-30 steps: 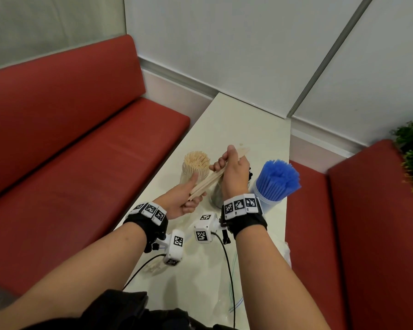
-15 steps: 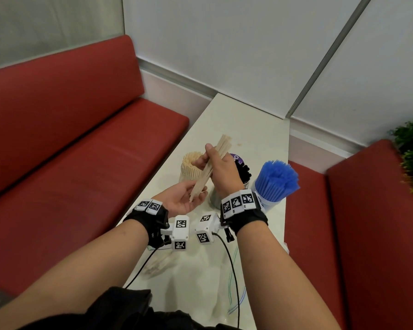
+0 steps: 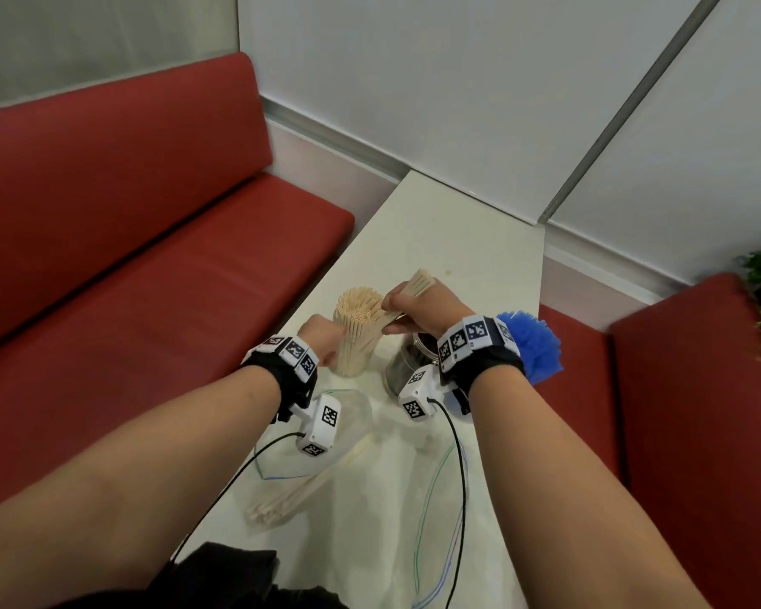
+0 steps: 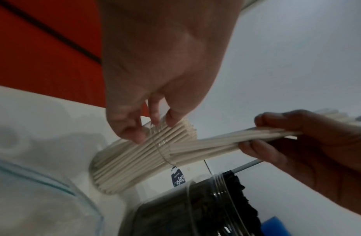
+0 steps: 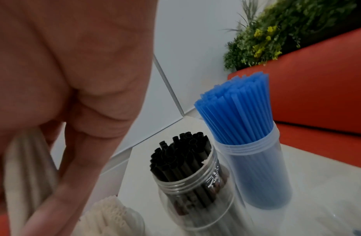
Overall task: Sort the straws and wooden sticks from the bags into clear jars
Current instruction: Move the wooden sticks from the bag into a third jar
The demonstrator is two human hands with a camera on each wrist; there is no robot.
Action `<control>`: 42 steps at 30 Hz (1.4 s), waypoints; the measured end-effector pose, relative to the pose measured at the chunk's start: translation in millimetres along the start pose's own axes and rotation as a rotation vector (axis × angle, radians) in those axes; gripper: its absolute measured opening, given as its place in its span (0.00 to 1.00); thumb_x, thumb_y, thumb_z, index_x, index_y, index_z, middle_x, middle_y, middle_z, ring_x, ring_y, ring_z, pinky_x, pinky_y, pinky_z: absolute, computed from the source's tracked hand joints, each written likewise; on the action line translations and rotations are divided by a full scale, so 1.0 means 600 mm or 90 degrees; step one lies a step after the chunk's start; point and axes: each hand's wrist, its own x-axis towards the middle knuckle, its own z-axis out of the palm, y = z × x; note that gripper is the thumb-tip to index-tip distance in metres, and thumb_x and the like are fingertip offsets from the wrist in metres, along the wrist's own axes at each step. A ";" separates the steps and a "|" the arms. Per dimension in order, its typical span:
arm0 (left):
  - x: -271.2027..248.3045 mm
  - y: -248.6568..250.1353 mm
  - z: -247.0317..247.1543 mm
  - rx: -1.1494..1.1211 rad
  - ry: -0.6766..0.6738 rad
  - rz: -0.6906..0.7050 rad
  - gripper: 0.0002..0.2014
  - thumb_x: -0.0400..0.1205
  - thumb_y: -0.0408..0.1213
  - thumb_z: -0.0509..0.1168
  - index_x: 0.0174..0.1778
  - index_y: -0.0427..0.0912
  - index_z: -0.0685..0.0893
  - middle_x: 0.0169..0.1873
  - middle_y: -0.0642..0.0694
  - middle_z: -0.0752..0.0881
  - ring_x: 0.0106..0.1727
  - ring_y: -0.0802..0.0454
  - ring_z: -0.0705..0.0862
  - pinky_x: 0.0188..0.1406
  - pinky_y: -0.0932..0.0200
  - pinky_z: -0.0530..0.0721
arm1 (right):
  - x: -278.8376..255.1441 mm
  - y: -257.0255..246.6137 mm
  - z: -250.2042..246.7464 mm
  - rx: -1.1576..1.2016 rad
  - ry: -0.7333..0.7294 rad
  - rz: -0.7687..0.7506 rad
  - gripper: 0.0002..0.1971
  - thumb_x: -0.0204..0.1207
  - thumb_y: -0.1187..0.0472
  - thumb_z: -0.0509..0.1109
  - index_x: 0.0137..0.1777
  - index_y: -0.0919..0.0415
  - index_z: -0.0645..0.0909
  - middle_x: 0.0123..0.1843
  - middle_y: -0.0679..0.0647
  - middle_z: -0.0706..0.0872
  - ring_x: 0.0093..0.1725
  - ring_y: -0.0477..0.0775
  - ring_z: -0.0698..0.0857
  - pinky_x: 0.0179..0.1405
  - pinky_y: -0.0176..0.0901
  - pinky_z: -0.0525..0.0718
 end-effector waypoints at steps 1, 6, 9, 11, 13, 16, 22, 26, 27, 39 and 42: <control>0.008 0.003 -0.002 0.052 0.044 0.017 0.20 0.85 0.39 0.62 0.71 0.33 0.76 0.58 0.34 0.82 0.54 0.37 0.85 0.44 0.47 0.89 | 0.010 -0.001 0.001 -0.025 0.011 0.010 0.03 0.77 0.73 0.73 0.43 0.68 0.84 0.49 0.70 0.87 0.50 0.70 0.91 0.49 0.50 0.93; 0.034 -0.001 -0.001 0.112 0.042 0.083 0.31 0.85 0.45 0.62 0.84 0.47 0.62 0.77 0.42 0.69 0.70 0.40 0.76 0.51 0.42 0.89 | 0.051 -0.012 0.007 -0.111 0.058 0.002 0.01 0.76 0.70 0.73 0.45 0.66 0.85 0.43 0.61 0.89 0.48 0.69 0.92 0.58 0.58 0.91; 0.043 -0.010 0.004 0.127 0.008 0.132 0.22 0.85 0.43 0.58 0.77 0.52 0.71 0.69 0.44 0.78 0.63 0.42 0.79 0.52 0.42 0.89 | 0.073 -0.017 0.005 -0.120 0.090 0.005 0.03 0.77 0.70 0.71 0.45 0.63 0.82 0.41 0.60 0.86 0.47 0.68 0.93 0.62 0.63 0.88; 0.045 -0.013 0.008 0.104 -0.001 0.147 0.18 0.85 0.41 0.56 0.71 0.53 0.76 0.64 0.45 0.81 0.60 0.43 0.81 0.50 0.41 0.90 | 0.083 -0.012 0.009 -0.123 0.111 0.007 0.03 0.77 0.70 0.70 0.44 0.62 0.81 0.41 0.59 0.86 0.46 0.67 0.93 0.62 0.64 0.88; 0.044 -0.012 0.010 0.073 -0.004 0.145 0.16 0.85 0.40 0.55 0.67 0.52 0.79 0.62 0.44 0.82 0.60 0.43 0.82 0.48 0.39 0.90 | 0.094 0.004 0.021 -0.147 0.120 0.009 0.07 0.78 0.68 0.70 0.38 0.62 0.80 0.38 0.56 0.86 0.44 0.66 0.94 0.58 0.60 0.90; 0.042 -0.012 0.008 0.022 -0.025 0.121 0.21 0.86 0.41 0.55 0.77 0.50 0.73 0.72 0.43 0.77 0.67 0.42 0.80 0.52 0.37 0.89 | 0.102 0.040 0.045 -0.254 0.113 0.018 0.11 0.81 0.66 0.68 0.36 0.60 0.79 0.31 0.52 0.83 0.28 0.47 0.90 0.33 0.35 0.87; 0.024 -0.005 -0.002 -0.029 -0.078 0.120 0.19 0.88 0.40 0.57 0.77 0.52 0.73 0.74 0.44 0.75 0.71 0.42 0.77 0.60 0.35 0.85 | 0.107 0.061 0.074 -0.261 0.307 -0.154 0.18 0.74 0.49 0.77 0.58 0.56 0.78 0.55 0.55 0.79 0.50 0.57 0.80 0.45 0.49 0.77; 0.023 -0.010 -0.007 -0.043 -0.109 0.111 0.22 0.89 0.40 0.57 0.80 0.52 0.69 0.76 0.44 0.74 0.74 0.38 0.75 0.64 0.34 0.83 | 0.117 0.061 0.116 -0.408 0.388 -0.360 0.24 0.83 0.53 0.66 0.77 0.61 0.74 0.75 0.62 0.75 0.77 0.64 0.72 0.76 0.59 0.71; 0.024 -0.012 -0.008 -0.043 -0.117 0.117 0.21 0.89 0.41 0.58 0.80 0.54 0.69 0.75 0.46 0.75 0.73 0.39 0.76 0.64 0.34 0.83 | 0.121 0.077 0.128 -0.493 0.345 -0.332 0.28 0.86 0.52 0.61 0.83 0.62 0.67 0.83 0.64 0.68 0.85 0.65 0.62 0.84 0.61 0.60; 0.032 -0.020 -0.028 0.011 -0.103 0.096 0.23 0.88 0.42 0.60 0.80 0.52 0.69 0.67 0.43 0.77 0.59 0.43 0.80 0.54 0.50 0.85 | 0.125 0.136 0.135 -0.652 0.111 -0.108 0.40 0.89 0.38 0.48 0.90 0.63 0.42 0.91 0.59 0.43 0.90 0.62 0.39 0.88 0.63 0.43; 0.019 -0.016 -0.054 0.028 -0.013 0.085 0.18 0.87 0.46 0.62 0.68 0.37 0.79 0.55 0.40 0.81 0.46 0.42 0.85 0.50 0.46 0.89 | 0.102 0.108 0.123 -0.562 0.184 -0.195 0.35 0.90 0.43 0.53 0.89 0.61 0.52 0.90 0.60 0.56 0.89 0.65 0.49 0.86 0.63 0.48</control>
